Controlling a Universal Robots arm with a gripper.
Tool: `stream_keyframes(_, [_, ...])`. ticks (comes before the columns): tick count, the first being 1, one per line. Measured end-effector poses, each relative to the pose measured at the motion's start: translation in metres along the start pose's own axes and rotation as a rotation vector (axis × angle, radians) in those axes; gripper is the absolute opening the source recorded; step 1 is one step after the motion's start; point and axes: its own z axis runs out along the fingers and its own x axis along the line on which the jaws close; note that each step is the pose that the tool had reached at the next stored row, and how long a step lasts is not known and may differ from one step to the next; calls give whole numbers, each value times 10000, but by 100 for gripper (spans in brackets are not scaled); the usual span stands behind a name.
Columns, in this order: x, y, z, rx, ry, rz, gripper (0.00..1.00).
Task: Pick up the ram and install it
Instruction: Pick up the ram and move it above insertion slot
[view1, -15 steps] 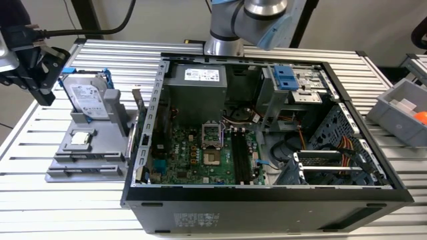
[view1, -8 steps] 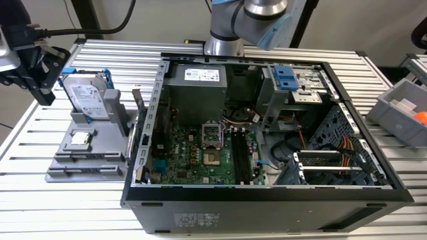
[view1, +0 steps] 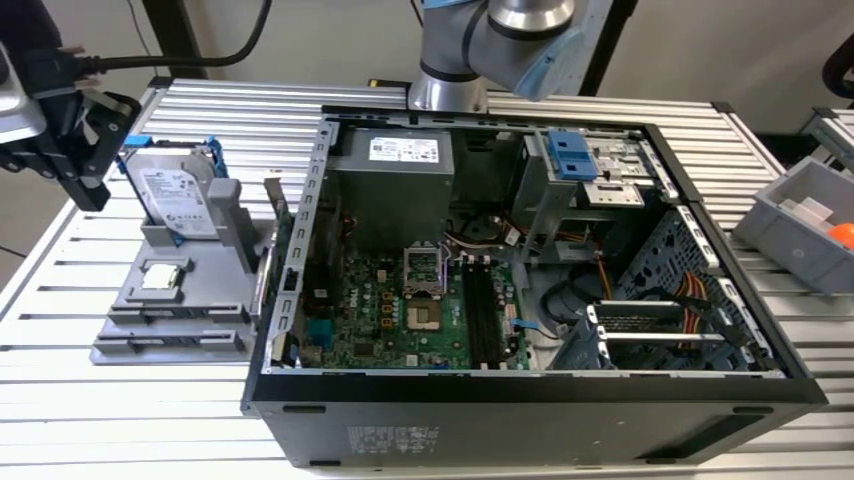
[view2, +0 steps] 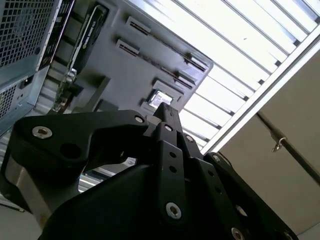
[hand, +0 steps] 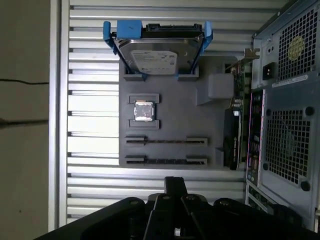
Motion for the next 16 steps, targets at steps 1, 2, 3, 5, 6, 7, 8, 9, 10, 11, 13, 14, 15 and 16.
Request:
stream_keyframes(1, [0,0,0,0,1,-34,0])
stream_keyframes(2, [0,0,0,1,3,-64,0])
stream_keyframes(3, [0,0,0,1,3,-100,0])
stream_keyframes(5, [0,0,0,2,6,-176,0])
stream_keyframes(6, [0,0,0,3,8,-214,0])
stream_keyframes(7, [0,0,0,3,9,-254,0])
stream_keyframes(8, [-1,-1,0,3,10,-295,0])
stream_keyframes(9, [-1,-1,0,4,12,-335,0])
stream_keyframes(10, [-1,-1,0,4,13,-371,0])
stream_keyframes(11, [-1,-1,0,5,14,-410,0])
stream_keyframes(13, [0,0,0,5,16,-482,0])
stream_keyframes(14, [0,0,0,6,17,-517,0])
stream_keyframes(15, [0,0,0,7,19,-551,0])
stream_keyframes(16, [0,0,0,7,20,-582,0])
